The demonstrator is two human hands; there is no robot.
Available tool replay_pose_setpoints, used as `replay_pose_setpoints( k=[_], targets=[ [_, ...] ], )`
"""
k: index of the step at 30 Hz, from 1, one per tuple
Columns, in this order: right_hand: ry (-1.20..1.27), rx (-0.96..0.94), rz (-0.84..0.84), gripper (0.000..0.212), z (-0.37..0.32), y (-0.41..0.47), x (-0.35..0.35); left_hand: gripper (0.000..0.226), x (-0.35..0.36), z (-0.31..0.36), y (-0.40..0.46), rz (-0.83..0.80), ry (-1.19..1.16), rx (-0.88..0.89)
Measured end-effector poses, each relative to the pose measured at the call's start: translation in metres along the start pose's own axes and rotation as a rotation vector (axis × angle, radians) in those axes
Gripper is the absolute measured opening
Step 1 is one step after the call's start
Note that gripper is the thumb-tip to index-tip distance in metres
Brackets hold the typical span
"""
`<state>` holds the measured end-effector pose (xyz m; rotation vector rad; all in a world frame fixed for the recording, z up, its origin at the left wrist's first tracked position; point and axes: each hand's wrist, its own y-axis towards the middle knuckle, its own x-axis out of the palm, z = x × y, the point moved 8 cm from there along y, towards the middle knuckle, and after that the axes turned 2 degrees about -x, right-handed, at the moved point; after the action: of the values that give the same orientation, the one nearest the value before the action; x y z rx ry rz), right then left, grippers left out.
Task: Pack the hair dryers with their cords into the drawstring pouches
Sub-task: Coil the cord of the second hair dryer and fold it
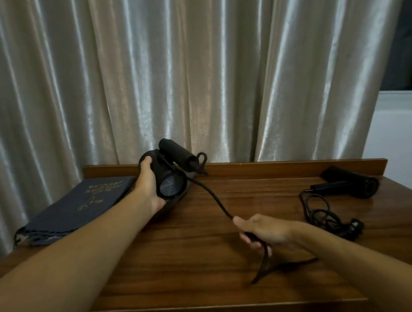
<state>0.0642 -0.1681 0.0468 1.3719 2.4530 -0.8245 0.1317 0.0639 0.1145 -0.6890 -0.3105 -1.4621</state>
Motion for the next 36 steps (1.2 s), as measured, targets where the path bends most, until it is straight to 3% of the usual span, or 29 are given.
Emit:
replay_pose_setpoints(
  k=[6,10,13,15,21,24,30,36],
  targets=[
    [0.211,0.029,0.308,0.04,0.002,-0.007,-0.064,0.06,-0.007,0.01,-0.014,-0.298,0.416,-0.134],
    [0.279,0.056,0.41,0.037,-0.025,-0.002,-0.087,0.085,-0.012,-0.003,-0.026,-0.357,0.984,-0.228],
    [0.441,0.0,0.449,0.03,-0.056,0.003,-0.093,0.07,0.0,-0.017,-0.032,-0.406,1.378,-0.173],
    [0.509,-0.055,0.433,0.031,-0.077,0.004,-0.088,0.059,0.008,-0.022,-0.027,-0.356,1.454,-0.098],
    [0.621,-0.214,0.248,0.043,-0.121,-0.009,-0.051,0.068,0.013,-0.029,-0.002,-0.028,1.443,0.158],
    [0.563,-0.266,0.158,0.039,-0.128,-0.018,-0.029,0.075,0.004,-0.026,0.001,0.218,1.225,0.249],
    [0.31,-0.215,0.038,0.043,-0.093,-0.024,0.014,0.077,-0.009,-0.026,0.003,0.495,0.674,0.249],
    [0.134,-0.211,-0.071,0.059,-0.046,-0.025,0.033,0.074,-0.024,-0.028,-0.001,0.584,0.346,0.22]
  ],
)
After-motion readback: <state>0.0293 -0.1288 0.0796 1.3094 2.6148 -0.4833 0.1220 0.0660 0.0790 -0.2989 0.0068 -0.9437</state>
